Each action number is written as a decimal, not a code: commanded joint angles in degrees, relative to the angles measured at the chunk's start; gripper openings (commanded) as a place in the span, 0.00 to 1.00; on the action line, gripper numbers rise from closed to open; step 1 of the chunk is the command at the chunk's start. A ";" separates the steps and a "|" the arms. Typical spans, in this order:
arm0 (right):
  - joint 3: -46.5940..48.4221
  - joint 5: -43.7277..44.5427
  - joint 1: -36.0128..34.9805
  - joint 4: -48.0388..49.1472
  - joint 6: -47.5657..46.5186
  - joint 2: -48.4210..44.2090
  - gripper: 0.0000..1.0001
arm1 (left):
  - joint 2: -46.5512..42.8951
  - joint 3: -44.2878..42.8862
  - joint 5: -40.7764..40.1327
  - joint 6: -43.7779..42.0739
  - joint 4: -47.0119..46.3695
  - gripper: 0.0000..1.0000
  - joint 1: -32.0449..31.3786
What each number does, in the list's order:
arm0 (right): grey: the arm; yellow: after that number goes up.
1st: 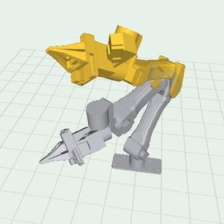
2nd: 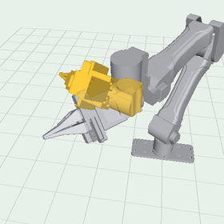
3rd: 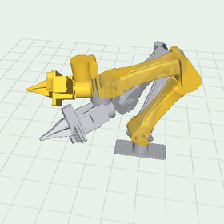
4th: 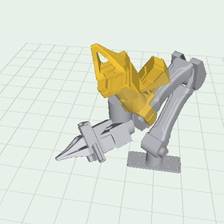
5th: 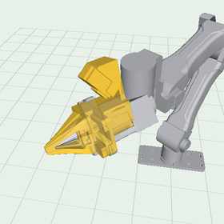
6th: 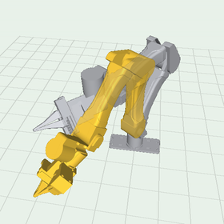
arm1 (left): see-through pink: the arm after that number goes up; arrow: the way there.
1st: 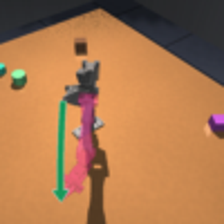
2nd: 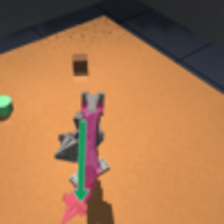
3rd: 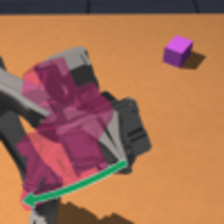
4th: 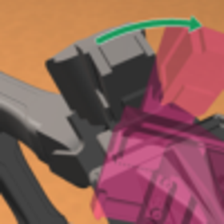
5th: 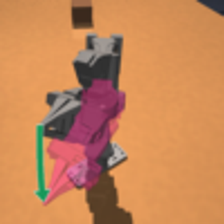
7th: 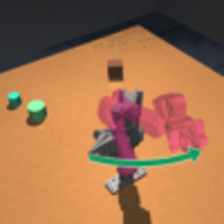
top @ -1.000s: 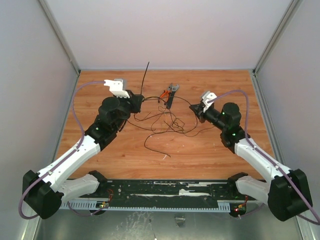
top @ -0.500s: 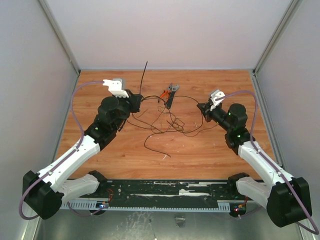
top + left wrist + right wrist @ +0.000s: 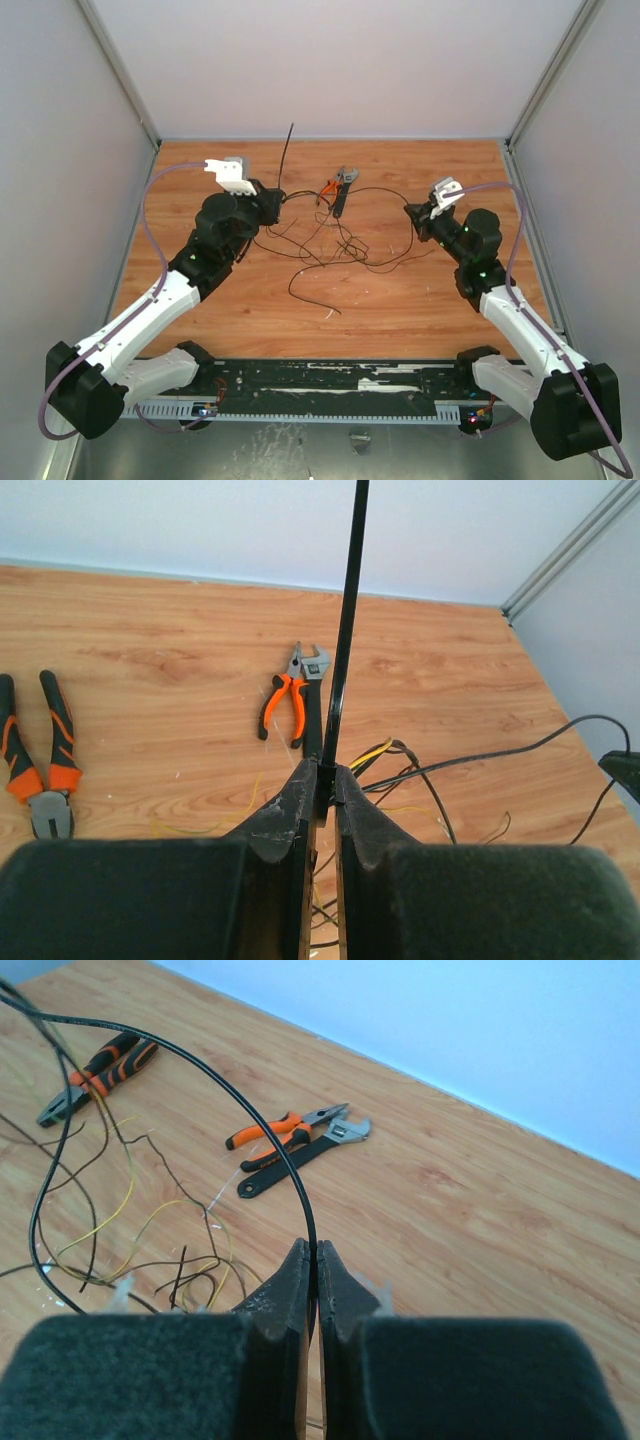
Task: Zip-tie the wires
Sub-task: Adjust the cable at the center of the board.
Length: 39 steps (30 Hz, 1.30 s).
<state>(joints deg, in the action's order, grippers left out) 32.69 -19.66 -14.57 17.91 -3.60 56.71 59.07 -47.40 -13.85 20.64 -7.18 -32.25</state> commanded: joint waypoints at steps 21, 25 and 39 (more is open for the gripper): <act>-2.03 7.62 6.69 0.04 6.47 -3.42 0.00 | -1.82 1.07 -0.35 0.35 -1.26 0.00 1.30; -2.34 8.03 7.25 -0.16 6.76 -3.66 0.00 | -1.89 1.23 -0.39 0.34 -1.18 0.00 1.40; -2.35 13.42 8.06 -0.43 9.24 -4.75 0.00 | -1.94 1.25 -0.37 0.42 -1.17 0.00 1.43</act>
<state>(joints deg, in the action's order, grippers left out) 31.11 -9.76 -7.31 17.39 4.12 53.01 58.37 -46.81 -13.87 20.91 -7.16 -31.44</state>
